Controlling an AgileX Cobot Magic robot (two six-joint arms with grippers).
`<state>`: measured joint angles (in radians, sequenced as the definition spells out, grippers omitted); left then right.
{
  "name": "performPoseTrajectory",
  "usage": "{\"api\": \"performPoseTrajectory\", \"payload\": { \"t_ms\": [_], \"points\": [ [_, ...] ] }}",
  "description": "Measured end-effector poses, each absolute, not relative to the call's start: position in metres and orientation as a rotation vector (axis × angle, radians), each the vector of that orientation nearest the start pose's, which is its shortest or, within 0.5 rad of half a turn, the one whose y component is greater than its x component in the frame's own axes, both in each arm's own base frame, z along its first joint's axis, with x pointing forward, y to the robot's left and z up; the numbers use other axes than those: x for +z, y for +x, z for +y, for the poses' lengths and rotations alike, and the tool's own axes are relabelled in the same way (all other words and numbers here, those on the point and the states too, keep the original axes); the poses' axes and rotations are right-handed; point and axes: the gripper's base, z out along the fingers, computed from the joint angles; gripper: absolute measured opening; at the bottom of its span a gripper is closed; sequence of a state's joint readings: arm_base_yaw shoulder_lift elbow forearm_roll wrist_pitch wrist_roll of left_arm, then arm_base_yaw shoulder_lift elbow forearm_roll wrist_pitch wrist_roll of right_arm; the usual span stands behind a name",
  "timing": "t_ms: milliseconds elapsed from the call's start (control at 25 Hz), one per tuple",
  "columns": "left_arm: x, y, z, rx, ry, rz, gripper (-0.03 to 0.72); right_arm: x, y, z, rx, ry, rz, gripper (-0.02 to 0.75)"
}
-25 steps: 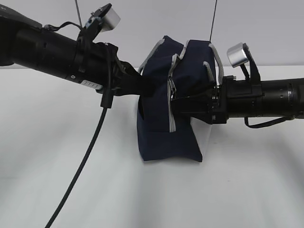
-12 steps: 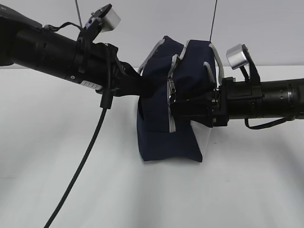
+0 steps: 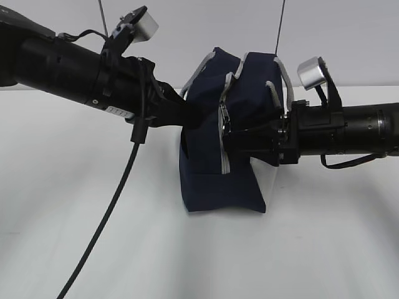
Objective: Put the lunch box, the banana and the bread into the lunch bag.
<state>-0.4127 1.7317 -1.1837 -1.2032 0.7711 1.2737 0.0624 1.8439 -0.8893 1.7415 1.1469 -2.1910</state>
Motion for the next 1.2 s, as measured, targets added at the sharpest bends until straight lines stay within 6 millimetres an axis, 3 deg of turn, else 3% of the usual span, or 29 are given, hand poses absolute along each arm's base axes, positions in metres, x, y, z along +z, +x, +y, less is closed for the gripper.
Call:
{"api": "performPoseTrajectory", "payload": {
  "t_ms": [520, 880, 1200],
  "points": [
    [0.254, 0.311, -0.201, -0.94, 1.015, 2.078, 0.004, 0.187, 0.325, 0.1, 0.982, -0.888, 1.688, 0.445],
    [0.254, 0.311, -0.201, -0.935, 1.02, 2.078, 0.004, 0.154, 0.329, 0.102, 1.086, -0.84, 1.743, 0.445],
    [0.254, 0.311, -0.201, -0.932, 1.024, 2.079, 0.004, 0.157, 0.336, 0.103, 1.076, -0.85, 1.721, 0.445]
  ]
}}
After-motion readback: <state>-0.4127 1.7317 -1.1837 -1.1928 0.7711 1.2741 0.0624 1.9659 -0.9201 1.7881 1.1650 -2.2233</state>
